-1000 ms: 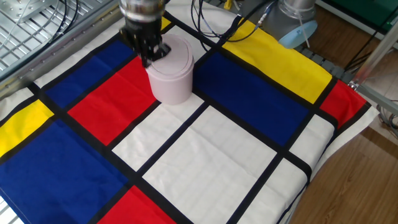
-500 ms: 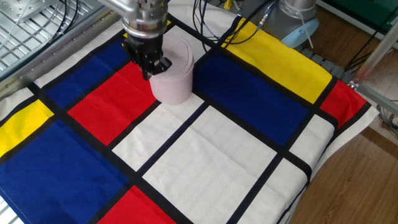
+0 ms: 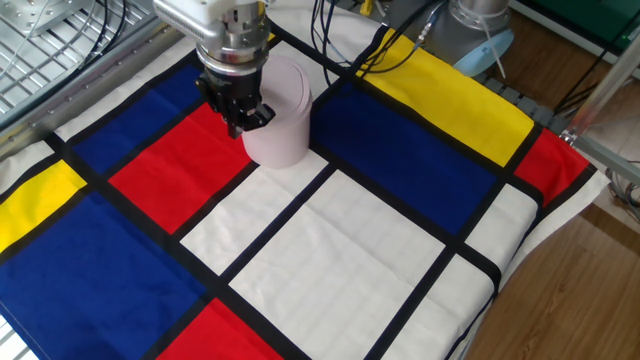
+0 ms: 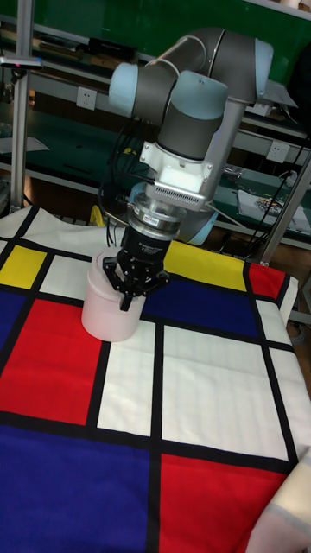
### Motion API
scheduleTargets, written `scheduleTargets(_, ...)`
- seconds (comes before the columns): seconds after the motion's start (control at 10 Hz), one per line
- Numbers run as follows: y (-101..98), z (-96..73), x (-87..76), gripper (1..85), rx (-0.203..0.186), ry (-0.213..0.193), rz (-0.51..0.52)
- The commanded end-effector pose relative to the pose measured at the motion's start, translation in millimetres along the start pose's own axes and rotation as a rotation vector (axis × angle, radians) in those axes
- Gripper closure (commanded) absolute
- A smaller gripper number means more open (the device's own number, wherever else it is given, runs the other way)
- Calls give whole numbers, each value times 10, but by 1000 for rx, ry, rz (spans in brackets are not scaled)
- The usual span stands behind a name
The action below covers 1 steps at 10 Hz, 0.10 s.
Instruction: Put the garbage in the trash can
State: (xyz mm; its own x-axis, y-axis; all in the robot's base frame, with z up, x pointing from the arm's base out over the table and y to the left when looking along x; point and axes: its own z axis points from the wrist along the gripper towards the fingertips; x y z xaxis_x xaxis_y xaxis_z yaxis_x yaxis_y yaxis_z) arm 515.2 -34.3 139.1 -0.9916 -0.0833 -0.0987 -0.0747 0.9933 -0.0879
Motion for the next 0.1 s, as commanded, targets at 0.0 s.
scheduleTargets(0.0,12,32,-39,847,-7,-7,2)
